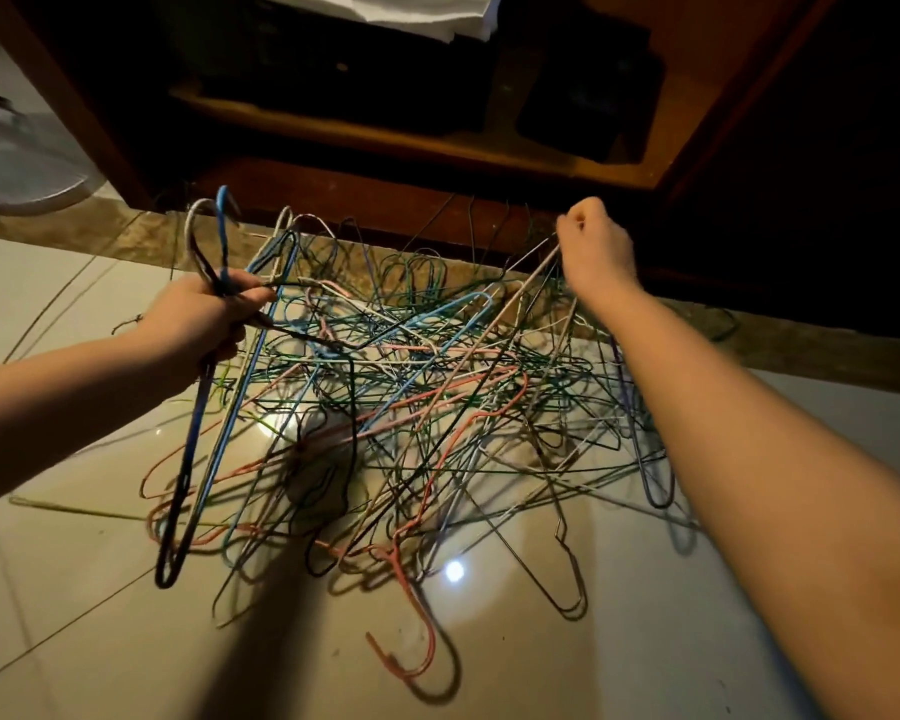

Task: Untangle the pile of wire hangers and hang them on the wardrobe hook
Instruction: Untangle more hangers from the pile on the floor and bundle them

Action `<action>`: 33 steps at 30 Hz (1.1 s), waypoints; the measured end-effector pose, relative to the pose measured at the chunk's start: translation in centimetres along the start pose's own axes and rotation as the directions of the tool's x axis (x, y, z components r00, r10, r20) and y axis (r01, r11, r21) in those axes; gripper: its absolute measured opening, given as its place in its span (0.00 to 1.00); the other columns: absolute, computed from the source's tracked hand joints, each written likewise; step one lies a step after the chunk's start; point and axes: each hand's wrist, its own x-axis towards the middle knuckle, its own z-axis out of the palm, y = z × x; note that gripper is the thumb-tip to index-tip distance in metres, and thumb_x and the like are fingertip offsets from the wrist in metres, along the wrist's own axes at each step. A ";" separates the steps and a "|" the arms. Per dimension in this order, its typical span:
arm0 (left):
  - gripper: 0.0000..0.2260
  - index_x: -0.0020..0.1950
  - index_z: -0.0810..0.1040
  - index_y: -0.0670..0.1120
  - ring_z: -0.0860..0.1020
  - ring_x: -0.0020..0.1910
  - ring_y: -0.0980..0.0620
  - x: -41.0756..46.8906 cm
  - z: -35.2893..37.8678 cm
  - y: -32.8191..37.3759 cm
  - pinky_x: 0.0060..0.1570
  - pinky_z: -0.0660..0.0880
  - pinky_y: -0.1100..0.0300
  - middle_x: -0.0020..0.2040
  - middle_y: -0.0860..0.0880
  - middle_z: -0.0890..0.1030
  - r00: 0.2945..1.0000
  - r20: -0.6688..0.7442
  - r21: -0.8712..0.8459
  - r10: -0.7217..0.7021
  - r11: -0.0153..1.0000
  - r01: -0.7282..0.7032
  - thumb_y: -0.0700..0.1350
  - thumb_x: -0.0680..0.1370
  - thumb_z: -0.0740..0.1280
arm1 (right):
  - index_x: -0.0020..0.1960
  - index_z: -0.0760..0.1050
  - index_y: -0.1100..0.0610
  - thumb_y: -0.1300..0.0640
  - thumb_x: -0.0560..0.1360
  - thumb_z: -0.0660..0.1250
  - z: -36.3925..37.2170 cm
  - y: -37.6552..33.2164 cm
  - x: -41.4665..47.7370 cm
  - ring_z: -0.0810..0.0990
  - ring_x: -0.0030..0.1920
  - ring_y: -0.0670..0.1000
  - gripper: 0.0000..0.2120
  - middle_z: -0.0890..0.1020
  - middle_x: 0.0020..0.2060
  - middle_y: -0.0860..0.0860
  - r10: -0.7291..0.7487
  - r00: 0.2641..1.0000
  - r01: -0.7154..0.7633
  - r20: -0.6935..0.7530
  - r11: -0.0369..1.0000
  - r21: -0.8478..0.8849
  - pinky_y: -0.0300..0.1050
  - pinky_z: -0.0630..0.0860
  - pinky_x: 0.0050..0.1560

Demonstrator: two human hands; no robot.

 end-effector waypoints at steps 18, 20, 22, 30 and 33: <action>0.08 0.40 0.73 0.49 0.65 0.27 0.56 -0.7 0.9 1.3 0.22 0.61 0.66 0.36 0.48 0.74 0.984 -0.174 -0.077 0.048 0.995 -0.063 0.40 0.78 0.63 | 0.55 0.75 0.61 0.61 0.78 0.53 -0.6 -1.2 0.9 0.68 0.46 0.48 0.14 0.73 0.46 0.54 -0.057 0.983 0.069 -0.175 0.996 0.062 0.41 0.58 0.36; 0.08 0.40 0.73 0.50 0.65 0.26 0.56 -0.6 1.0 1.5 0.22 0.61 0.66 0.35 0.48 0.75 0.981 -0.183 -0.057 0.056 0.996 -0.068 0.41 0.78 0.64 | 0.56 0.75 0.60 0.62 0.78 0.53 -0.6 -0.9 0.6 0.69 0.43 0.48 0.14 0.72 0.44 0.51 -0.036 0.985 0.051 -0.170 0.995 0.087 0.44 0.58 0.35; 0.08 0.40 0.73 0.50 0.66 0.26 0.57 -0.6 1.1 1.5 0.23 0.62 0.66 0.35 0.49 0.75 0.983 -0.173 -0.055 0.059 0.996 -0.070 0.41 0.78 0.63 | 0.56 0.74 0.57 0.62 0.77 0.53 -0.8 -0.4 0.2 0.68 0.37 0.44 0.14 0.72 0.42 0.49 -0.002 0.981 0.028 -0.196 0.991 0.128 0.43 0.59 0.34; 0.08 0.38 0.74 0.50 0.66 0.25 0.56 0.3 1.5 1.2 0.24 0.62 0.63 0.35 0.47 0.77 0.990 -0.136 -0.115 0.039 0.992 -0.055 0.41 0.77 0.65 | 0.65 0.68 0.55 0.54 0.76 0.59 -1.2 -2.1 -3.3 0.65 0.66 0.59 0.18 0.68 0.64 0.58 -0.303 0.952 0.236 -0.048 0.823 -0.518 0.56 0.59 0.65; 0.09 0.37 0.73 0.49 0.67 0.27 0.56 0.7 1.6 1.0 0.26 0.62 0.63 0.34 0.48 0.75 0.995 -0.100 -0.159 0.019 0.987 -0.035 0.40 0.77 0.65 | 0.63 0.72 0.55 0.54 0.76 0.58 1.3 -3.3 -7.2 0.69 0.61 0.57 0.17 0.74 0.58 0.55 -0.478 0.793 0.604 0.378 0.538 -0.588 0.54 0.60 0.62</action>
